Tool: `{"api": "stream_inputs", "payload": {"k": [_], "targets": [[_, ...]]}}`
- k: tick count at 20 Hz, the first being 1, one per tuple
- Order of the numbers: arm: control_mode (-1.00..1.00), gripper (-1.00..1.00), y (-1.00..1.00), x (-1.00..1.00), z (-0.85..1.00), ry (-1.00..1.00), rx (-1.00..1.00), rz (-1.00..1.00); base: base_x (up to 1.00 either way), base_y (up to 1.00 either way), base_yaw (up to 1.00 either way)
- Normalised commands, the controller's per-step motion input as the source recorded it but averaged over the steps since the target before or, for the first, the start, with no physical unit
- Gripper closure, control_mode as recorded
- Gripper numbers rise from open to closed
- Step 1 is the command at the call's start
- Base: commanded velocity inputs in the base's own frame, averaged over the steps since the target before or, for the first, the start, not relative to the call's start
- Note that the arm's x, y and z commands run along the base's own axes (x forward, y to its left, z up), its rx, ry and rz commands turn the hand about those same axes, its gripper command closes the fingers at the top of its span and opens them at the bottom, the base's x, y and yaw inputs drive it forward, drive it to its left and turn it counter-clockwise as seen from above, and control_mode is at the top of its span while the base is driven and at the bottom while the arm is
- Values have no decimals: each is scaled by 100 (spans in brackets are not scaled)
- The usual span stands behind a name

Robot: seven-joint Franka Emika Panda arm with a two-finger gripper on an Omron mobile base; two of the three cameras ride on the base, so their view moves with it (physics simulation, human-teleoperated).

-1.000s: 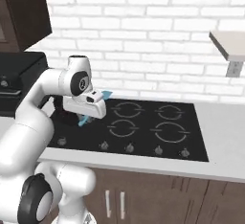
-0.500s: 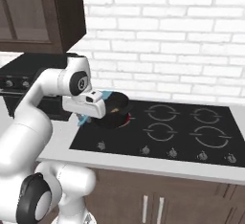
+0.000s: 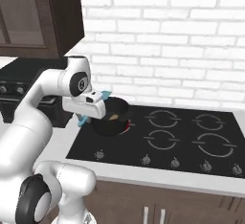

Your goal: Put the sweet potato and mushroom in the pot. Retrieve the spatula and lightly stir the vegetables in the pot.

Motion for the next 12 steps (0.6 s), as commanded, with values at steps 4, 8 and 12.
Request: {"api": "stream_inputs", "payload": {"k": [4,8,12], "targets": [[100,100,0,0,0,0,0,0,11,1,0],[100,100,0,0,0,0,0,0,0,0,0],[100,100,0,0,0,0,0,0,2,-1,0]]}}
